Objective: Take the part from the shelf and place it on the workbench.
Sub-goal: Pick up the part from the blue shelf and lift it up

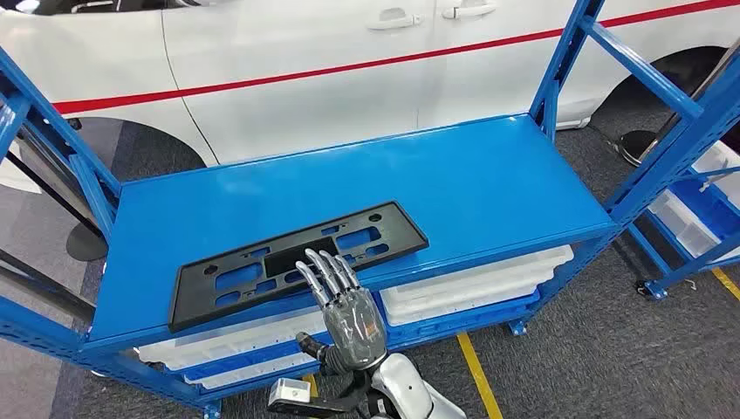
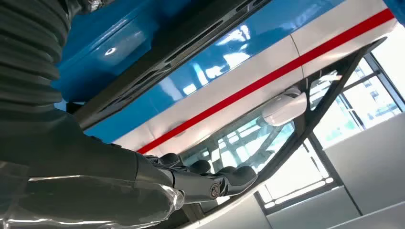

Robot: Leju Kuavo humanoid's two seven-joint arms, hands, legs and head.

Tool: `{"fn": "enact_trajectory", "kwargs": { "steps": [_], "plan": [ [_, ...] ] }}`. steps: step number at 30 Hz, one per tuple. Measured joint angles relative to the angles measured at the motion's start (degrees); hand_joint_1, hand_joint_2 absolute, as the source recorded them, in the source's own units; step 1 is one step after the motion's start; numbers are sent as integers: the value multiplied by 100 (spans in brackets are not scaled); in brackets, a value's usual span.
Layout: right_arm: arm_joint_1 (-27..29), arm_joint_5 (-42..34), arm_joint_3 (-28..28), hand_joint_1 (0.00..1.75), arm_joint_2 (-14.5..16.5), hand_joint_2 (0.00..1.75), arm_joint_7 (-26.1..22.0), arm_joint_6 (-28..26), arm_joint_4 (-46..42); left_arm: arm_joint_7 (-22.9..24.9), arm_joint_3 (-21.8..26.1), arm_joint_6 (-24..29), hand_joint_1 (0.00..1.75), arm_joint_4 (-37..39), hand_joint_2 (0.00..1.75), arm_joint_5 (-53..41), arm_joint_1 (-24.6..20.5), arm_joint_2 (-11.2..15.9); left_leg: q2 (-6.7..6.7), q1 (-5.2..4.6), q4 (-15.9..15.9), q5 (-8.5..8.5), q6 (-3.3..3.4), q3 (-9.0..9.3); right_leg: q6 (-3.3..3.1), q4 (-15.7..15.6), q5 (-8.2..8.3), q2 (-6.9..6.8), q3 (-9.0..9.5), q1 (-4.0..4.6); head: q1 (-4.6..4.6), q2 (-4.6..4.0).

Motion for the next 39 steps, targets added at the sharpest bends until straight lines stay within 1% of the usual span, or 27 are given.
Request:
{"fn": "enact_trajectory", "kwargs": {
  "steps": [2, 4, 6, 8, 9, 10, 11, 12, 14, 15, 17, 18, 20, 21, 23, 24, 25, 26, 28, 29, 30, 31, 34, 35, 36, 37, 39],
  "plan": [
    [-9, 19, 0, 0, -3, 175, 22, 0, 21, -1, -1, -2, 0, 0, 0, -5, 7, 5, -6, 6, -6, 43, 34, 7, 33, -11, -4, -1, 10, 5, -1, -1],
    [-28, 38, 0, 0, -9, 175, 49, -1, 53, -1, -3, -7, 0, 1, 0, -10, 18, 9, -1, 40, -56, 109, 100, 46, 94, 37, -68, 0, 5, 8, 0, -1],
    [-50, 39, 1, 0, -18, 175, 59, -2, 75, -1, -5, -10, 0, 2, 0, -11, 14, 8, 10, 68, -103, 128, 156, 80, 147, 465, -322, 2, -190, -7, 2, 0],
    [-57, 39, 2, 0, -31, 175, 65, -1, 111, -1, -7, -11, 0, 2, 0, -10, 4, 9, 10, 63, -101, 116, 185, 82, 193, 1181, -623, 3, -565, -39, 2, -1],
    [-55, 39, 2, 0, -39, 175, 67, -1, 135, -1, -7, -11, 0, 2, 0, -10, 4, 9, 8, 61, -92, 106, 188, 83, 211, 1417, -662, 2, -710, -56, 3, -1],
    [-53, 39, 2, 0, -49, 175, 66, -1, 158, -1, -7, -11, 0, 2, 0, -10, 5, 10, 5, 60, -81, 92, 187, 87, 224, 1477, -600, 1, -773, -70, 3, -1],
    [-54, 39, 2, 0, -57, 175, 66, -1, 178, -1, -7, -11, 0, 2, 0, -10, 5, 10, 1, 60, -63, 74, 180, 94, 229, 1309, -429, 0, -722, -83, 3, -1],
    [-56, 45, 2, 0, -64, 175, 68, 1, 191, -1, -8, -12, 0, 2, 0, -10, 6, 11, -4, 61, -42, 51, 166, 104, 226, 962, -194, -1, -578, -95, 3, -1],
    [-77, 147, 2, 0, -73, 175, 143, 38, 227, -14, -13, -21, 0, 3, 0, -27, 5, 11, -11, 54, -5, 11, 120, 110, 196, 294, 81, 0, -285, -90, 2, 0],
    [-93, 235, 1, 0, -76, 175, 206, 60, 261, -28, -16, -28, 0, 4, 0, -42, 3, 11, -13, 51, 3, 0, 87, 105, 176, 122, 115, 4, -215, -76, 2, 0],
    [-127, 396, -3, 0, -80, 175, 327, 78, 367, -58, -21, -40, 0, 4, 0, -75, -3, 11, -16, 48, -6, 0, 14, 101, 127, 64, 105, 14, -209, -43, 2, -1],
    [-139, 437, -4, 0, -80, 175, 360, 75, 420, -67, -23, -43, 0, 4, 0, -87, -6, 12, -14, 59, -12, -5, -21, 101, 91, 44, 117, 16, -199, -53, 2, 0],
    [-172, 488, -6, 0, -77, 175, 393, 84, 507, -72, -25, -46, 0, 7, 0, -113, -9, 13, -11, 71, 149, -130, -75, 40, 11, -15, 148, 7, -162, -75, 0, 0],
    [-195, 519, -7, 0, -75, 175, 415, 103, 553, -73, -26, -48, 0, 9, 0, -128, -9, 14, -9, 76, 396, -280, -97, -71, -21, -38, 160, 0, -147, -85, -2, 0],
    [-233, 574, -25, 0, -75, 175, 483, 160, 662, -73, -26, -54, 0, 11, 0, -160, -7, 23, -8, 80, 1116, -633, -130, -410, -51, -41, 162, -11, -147, -73, -3, 0],
    [-243, 592, -46, 0, -75, 175, 523, 188, 720, -74, -26, -57, 0, 11, 0, -176, -4, 28, -8, 80, 1418, -728, -141, -561, -55, -37, 159, -14, -151, -65, -3, 1],
    [-250, 602, -75, 0, -75, 175, 553, 213, 773, -76, -26, -62, 0, 11, 0, -189, 1, 32, -8, 80, 1538, -713, -142, -627, -59, -31, 155, -16, -150, -58, -4, 0],
    [-261, 608, -107, 0, -74, 175, 571, 231, 819, -79, -26, -68, 0, 11, 0, -202, 7, 32, -8, 80, 1439, -590, -134, -587, -59, -25, 150, -14, -145, -53, -3, 0],
    [-295, 612, -160, 0, -68, 175, 589, 256, 879, -92, -26, -86, 0, 11, 0, -222, 14, 33, -6, 77, 714, -187, -92, -251, -47, -15, 135, -6, -127, -45, -3, -1],
    [-317, 612, -179, 0, -62, 175, 591, 265, 896, -102, -26, -97, 0, 11, 0, -229, 9, 35, -5, 65, 345, -49, -66, -80, -29, -7, 127, -3, -125, -32, -3, -1],
    [-337, 612, -197, 0, -54, 175, 591, 273, 908, -113, -27, -106, 0, 11, 0, -232, 3, 37, -5, 53, 100, 23, -40, 34, -6, -3, 125, -2, -127, -22, -3, -1],
    [-351, 612, -214, 0, -42, 175, 590, 281, 916, -123, -27, -112, 0, 11, 0, -234, 0, 38, -8, 38, -14, 33, -17, 82, 20, -2, 125, -2, -132, -15, -2, -1],
    [-378, 612, -254, 0, -13, 175, 589, 295, 923, -141, -28, -122, 0, 11, 0, -243, 2, 37, -11, 43, -74, 67, 64, 103, 113, 1, 117, -1, -135, -12, -1, 0],
    [-391, 612, -263, 0, -10, 175, 589, 299, 923, -143, -28, -125, 0, 11, 0, -247, 4, 35, -5, 58, -106, 88, 102, 115, 143, 86, 48, -1, -169, -14, 2, 0],
    [-405, 612, -270, 0, -9, 175, 589, 305, 924, -144, -28, -128, 0, 11, 0, -251, 4, 33, 1, 76, -134, 105, 138, 125, 168, 280, -78, 0, -255, -19, 3, 0],
    [-412, 612, -279, 0, -9, 175, 589, 316, 928, -145, -28, -131, 0, 11, 0, -254, 3, 31, 8, 79, -145, 111, 161, 126, 188, 591, -253, 0, -398, -36, 4, 0],
    [-414, 612, -288, 0, -10, 175, 589, 346, 950, -145, -28, -138, 0, 11, 0, -256, 2, 31, 10, 79, -144, 109, 182, 117, 219, 1332, -572, 0, -762, -61, 4, 0]
  ]
}}
